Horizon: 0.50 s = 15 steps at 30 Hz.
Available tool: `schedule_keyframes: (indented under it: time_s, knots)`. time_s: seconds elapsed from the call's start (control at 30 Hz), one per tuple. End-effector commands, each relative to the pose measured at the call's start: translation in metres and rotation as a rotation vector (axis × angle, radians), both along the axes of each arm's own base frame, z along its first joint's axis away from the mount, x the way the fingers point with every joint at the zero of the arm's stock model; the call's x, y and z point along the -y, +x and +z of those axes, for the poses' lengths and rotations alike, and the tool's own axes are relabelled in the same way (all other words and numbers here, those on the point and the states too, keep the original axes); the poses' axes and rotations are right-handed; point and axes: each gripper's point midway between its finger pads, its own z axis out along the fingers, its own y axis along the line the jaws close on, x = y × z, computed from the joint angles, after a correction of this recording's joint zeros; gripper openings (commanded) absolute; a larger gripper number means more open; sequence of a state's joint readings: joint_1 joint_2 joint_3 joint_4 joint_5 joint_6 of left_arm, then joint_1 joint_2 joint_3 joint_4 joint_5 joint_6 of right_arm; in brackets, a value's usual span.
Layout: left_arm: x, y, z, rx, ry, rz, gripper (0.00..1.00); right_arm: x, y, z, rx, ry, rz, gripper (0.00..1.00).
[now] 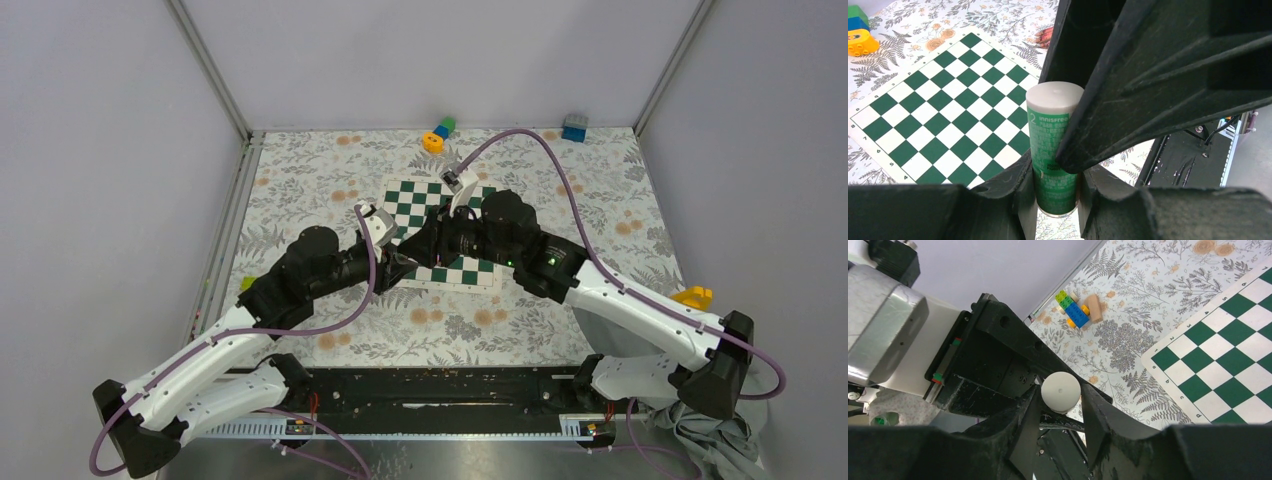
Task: Paint the nails
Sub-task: Place the nail polish bottle at the center of the board.
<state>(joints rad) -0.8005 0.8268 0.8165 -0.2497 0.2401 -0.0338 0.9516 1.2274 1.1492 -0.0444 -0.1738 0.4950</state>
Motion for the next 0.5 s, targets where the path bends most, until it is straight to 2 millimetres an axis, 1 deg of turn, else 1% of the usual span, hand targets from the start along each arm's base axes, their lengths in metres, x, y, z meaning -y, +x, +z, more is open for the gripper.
schedule_keyframes:
  time_s: [0.0, 0.07, 0.13, 0.2, 0.23, 0.27, 0.3, 0.4, 0.43, 0.47]
  knots:
    - [0.001, 0.005, 0.025, 0.059, -0.037, 0.012, 0.00, -0.007, -0.002, 0.015, 0.017, 0.027, 0.007, 0.41]
    - [0.001, 0.005, 0.024, 0.059, -0.036, 0.010, 0.00, -0.008, -0.001, 0.015, 0.014, 0.033, 0.004, 0.35]
    - [0.001, 0.005, 0.023, 0.059, -0.032, 0.012, 0.00, -0.010, 0.001, 0.014, 0.006, 0.042, -0.005, 0.25]
    - [0.001, 0.005, 0.023, 0.060, -0.031, 0.012, 0.00, -0.011, 0.002, 0.012, -0.003, 0.040, -0.012, 0.07]
    - [0.001, 0.005, 0.023, 0.062, -0.032, 0.012, 0.00, -0.011, 0.004, 0.011, -0.007, 0.039, -0.019, 0.00]
    - [0.001, 0.005, 0.023, 0.063, -0.030, 0.015, 0.00, -0.010, 0.005, 0.009, -0.009, 0.036, -0.027, 0.00]
    - [0.001, 0.005, 0.024, 0.064, -0.031, 0.014, 0.00, -0.012, 0.007, 0.015, 0.007, 0.059, -0.032, 0.00]
    - [0.001, 0.005, 0.025, 0.065, -0.033, 0.015, 0.01, -0.010, 0.010, 0.017, 0.023, 0.068, -0.051, 0.00]
    - [0.001, 0.005, 0.025, 0.064, -0.033, 0.016, 0.08, -0.008, 0.012, 0.018, 0.032, 0.071, -0.062, 0.00]
    - [0.001, 0.005, 0.025, 0.063, -0.034, 0.017, 0.20, -0.006, 0.013, 0.019, 0.043, 0.072, -0.073, 0.00]
